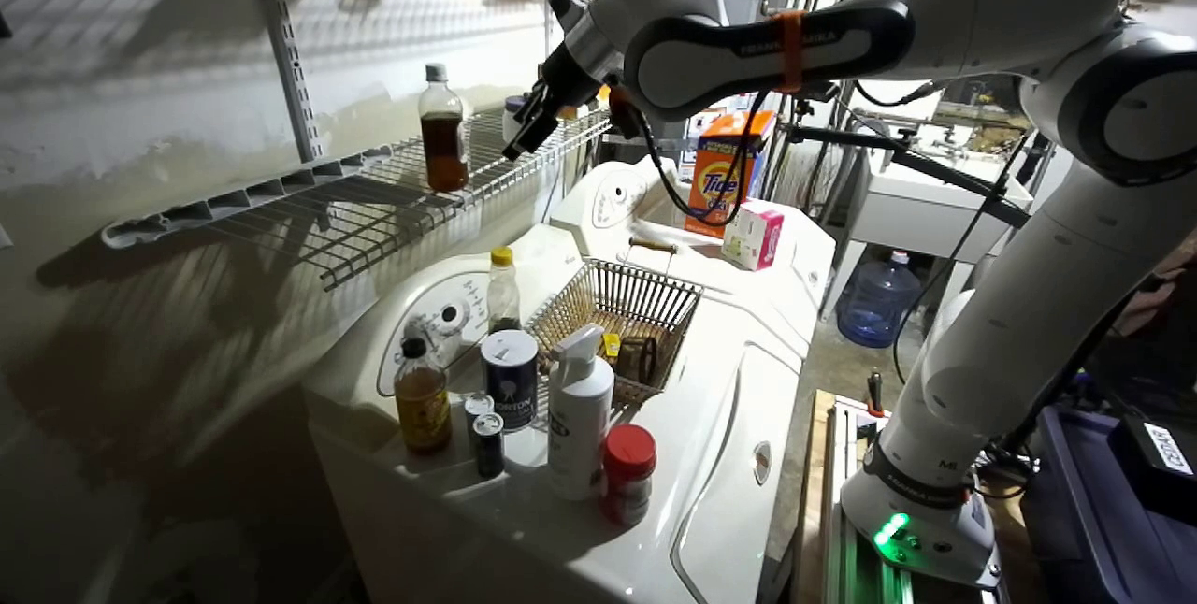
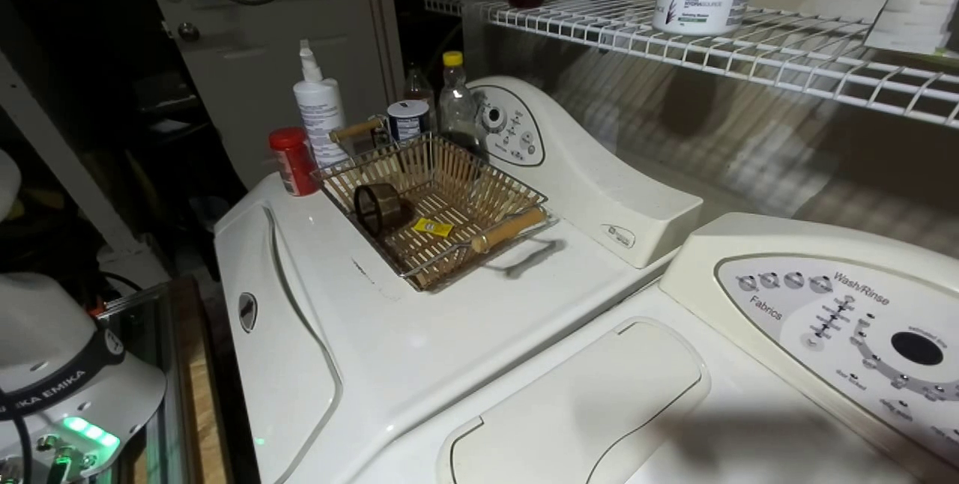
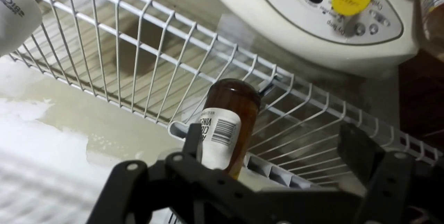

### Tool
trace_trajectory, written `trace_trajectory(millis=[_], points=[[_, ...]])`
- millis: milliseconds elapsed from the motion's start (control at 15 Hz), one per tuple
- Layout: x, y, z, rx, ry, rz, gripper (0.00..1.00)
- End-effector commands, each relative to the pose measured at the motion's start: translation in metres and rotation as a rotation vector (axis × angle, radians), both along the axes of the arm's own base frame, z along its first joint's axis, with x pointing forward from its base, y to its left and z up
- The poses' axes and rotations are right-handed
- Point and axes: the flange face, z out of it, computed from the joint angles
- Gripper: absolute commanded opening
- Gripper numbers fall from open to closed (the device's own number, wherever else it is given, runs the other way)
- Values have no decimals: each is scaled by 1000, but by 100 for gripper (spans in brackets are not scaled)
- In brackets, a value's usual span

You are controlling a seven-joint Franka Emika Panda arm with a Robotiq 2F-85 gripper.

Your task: Put the bottle bottom first on the rack

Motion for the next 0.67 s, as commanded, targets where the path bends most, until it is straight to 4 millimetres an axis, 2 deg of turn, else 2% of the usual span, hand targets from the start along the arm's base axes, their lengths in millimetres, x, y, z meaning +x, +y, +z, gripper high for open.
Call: trace_trajectory(millis=[0,267,333,600], points=[[-11,17,19,-79,83,-9,100],[-16,37,32,-86,108,23,100],[-14,33,23,-74,102,36,100],[-14,33,23,-68,105,40,100]])
